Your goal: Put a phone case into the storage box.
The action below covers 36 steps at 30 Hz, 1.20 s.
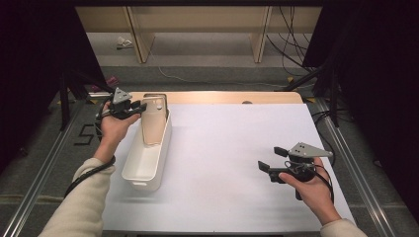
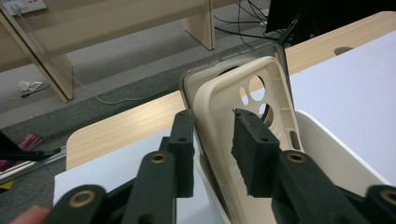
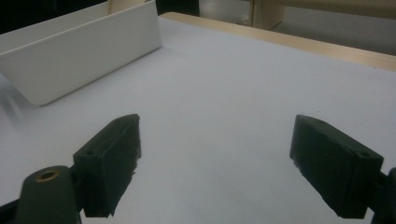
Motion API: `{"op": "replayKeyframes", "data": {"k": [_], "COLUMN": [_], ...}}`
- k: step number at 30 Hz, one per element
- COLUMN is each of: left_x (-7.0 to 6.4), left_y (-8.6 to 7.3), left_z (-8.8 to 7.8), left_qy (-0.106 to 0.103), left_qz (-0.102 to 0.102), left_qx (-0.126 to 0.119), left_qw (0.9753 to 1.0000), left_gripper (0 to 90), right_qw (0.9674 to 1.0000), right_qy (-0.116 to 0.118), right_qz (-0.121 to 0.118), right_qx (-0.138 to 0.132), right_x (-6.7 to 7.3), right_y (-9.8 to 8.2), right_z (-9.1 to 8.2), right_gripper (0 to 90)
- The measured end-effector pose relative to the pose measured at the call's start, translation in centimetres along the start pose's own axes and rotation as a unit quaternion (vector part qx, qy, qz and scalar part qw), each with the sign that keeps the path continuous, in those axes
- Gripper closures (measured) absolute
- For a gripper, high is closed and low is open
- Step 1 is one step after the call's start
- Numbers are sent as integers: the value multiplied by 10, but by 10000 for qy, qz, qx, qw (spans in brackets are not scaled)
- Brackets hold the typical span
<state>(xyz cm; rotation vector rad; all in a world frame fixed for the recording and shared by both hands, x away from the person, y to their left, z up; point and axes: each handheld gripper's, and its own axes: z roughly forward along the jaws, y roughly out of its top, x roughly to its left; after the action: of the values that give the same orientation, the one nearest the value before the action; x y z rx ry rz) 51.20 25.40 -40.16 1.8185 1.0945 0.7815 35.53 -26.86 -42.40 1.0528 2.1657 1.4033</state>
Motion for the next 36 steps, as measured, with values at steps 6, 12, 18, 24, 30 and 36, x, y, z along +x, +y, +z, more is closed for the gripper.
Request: {"op": "replayKeyframes", "data": {"k": [6, 12, 18, 24, 30, 36], "left_x": [-3, -5, -10, -16, -22, -33], "left_y": [7, 14, 18, 19, 17, 13], "left_z": [-5, -14, -26, -42, -56, -70], "left_qy": [114, 138, -11, -272, -472, -724], "left_qz": [97, 177, 7, -172, -308, -235], "left_qx": [-70, -212, -377, -422, -238, -173], "left_qw": [9999, 9995, 9993, 9986, 9981, 9969], "left_gripper": [604, 583, 518, 399, 255, 197], "right_qw": [10000, 10000, 10000, 10000, 10000, 10000], "right_qy": [4, -2, 0, 6, 2, 2], "right_qz": [0, 3, 2, 3, -1, 3], "right_qx": [6, 4, 2, 1, -4, -4], "right_x": [0, 0, 0, 0, 1, 1], "right_y": [0, 0, 0, 0, 0, 0], "right_z": [0, 0, 0, 0, 0, 1], "right_gripper": [172, 172, 172, 172, 172, 172]}}
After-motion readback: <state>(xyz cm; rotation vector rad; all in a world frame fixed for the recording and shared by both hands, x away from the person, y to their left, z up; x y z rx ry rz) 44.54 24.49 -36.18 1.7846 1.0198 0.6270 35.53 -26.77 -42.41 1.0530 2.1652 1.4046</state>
